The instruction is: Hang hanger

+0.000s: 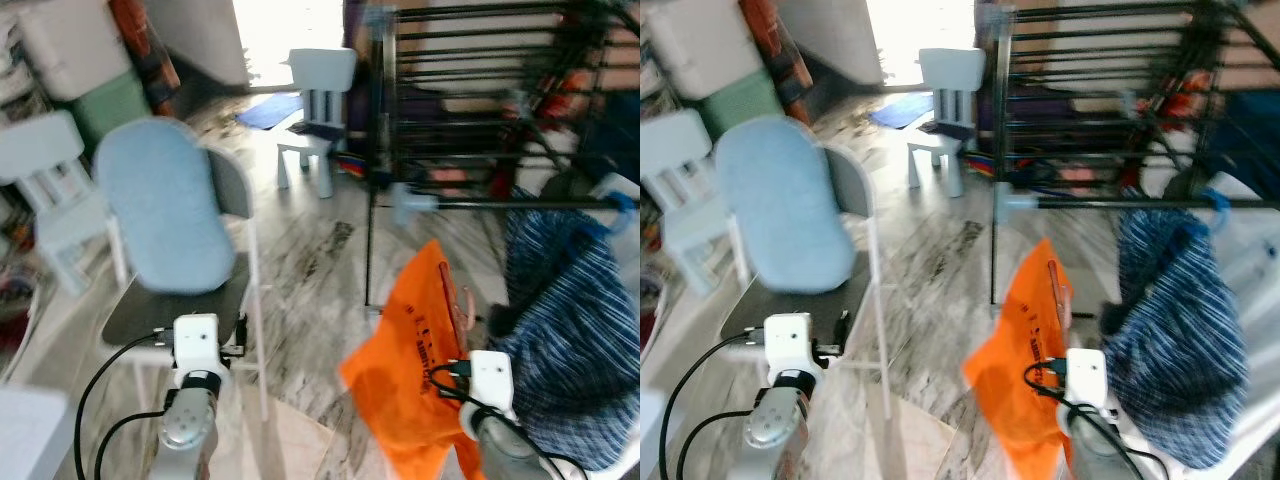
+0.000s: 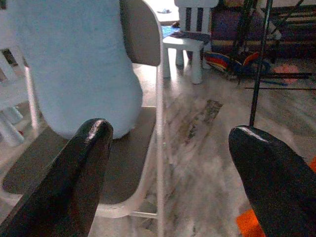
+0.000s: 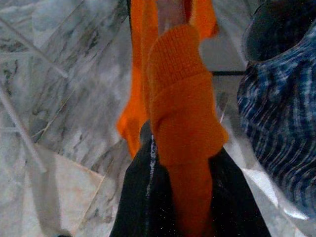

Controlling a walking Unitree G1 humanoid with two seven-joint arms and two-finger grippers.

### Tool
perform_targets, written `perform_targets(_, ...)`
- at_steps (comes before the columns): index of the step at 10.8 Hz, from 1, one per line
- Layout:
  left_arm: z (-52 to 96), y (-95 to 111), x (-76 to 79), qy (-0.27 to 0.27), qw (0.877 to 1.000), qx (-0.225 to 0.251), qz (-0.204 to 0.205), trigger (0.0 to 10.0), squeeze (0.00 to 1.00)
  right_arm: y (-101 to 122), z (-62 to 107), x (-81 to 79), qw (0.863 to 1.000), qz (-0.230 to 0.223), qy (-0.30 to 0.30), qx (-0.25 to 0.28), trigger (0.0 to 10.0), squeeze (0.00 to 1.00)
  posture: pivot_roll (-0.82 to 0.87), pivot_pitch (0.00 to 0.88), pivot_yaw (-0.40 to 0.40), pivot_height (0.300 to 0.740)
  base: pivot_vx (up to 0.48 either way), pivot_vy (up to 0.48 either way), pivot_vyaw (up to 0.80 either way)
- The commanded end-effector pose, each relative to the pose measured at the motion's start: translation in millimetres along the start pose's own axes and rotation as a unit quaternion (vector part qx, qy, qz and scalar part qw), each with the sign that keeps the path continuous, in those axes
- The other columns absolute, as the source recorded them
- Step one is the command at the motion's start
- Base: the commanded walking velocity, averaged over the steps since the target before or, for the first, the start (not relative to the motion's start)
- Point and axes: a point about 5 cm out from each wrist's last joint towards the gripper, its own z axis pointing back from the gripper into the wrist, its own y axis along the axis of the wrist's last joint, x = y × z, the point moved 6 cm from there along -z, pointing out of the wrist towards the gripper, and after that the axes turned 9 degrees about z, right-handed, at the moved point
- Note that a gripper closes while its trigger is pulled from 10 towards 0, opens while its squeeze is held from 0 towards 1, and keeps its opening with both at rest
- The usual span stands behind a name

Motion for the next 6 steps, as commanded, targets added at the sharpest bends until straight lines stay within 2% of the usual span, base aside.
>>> perform_targets(1,-2.8,1,-7.8,0.016,1.0,-0.001,0.004,10.0,0.0,21,-3.5,-1.6,0.999,0.004,0.003,0.032,10.0,0.0,-0.16,0.0,0.099,0.74,0.0,0.0,0.0)
perform_targets(2,-7.4,2,-7.8,0.023,1.0,0.002,0.007,10.0,0.0,22,-7.2,-5.1,0.999,0.026,0.022,0.029,10.0,0.0,-0.16,0.0,0.081,0.74,0.0,0.0,0.0)
perform_targets(3,-9.0,8,-12.4,0.031,0.999,0.01,0.01,10.0,0.0,33,-7.9,-8.3,0.997,0.04,0.039,0.044,10.0,0.0,-0.13,0.0,0.075,0.74,0.0,0.0,0.0)
perform_targets(4,-8.1,7,-12.4,0.03,0.999,0.012,0.0,10.0,0.0,29,-10.0,-4.6,0.998,0.035,0.038,0.035,10.0,0.0,-0.1,0.0,0.069,0.74,0.0,0.0,0.0)
perform_targets(5,-7.5,10,-11.0,0.033,0.999,0.015,0.01,10.0,0.0,28,-11.8,-2.5,0.999,0.02,0.031,0.028,10.0,0.0,-0.09,0.0,0.067,0.74,0.0,0.0,0.0)
perform_targets(6,-6.3,10,-5.4,0.021,1.0,0.016,0.012,10.0,0.0,36,-12.9,-10.9,0.998,0.019,0.039,0.042,10.0,0.0,-0.1,0.0,0.085,0.74,0.0,-0.244,0.0)
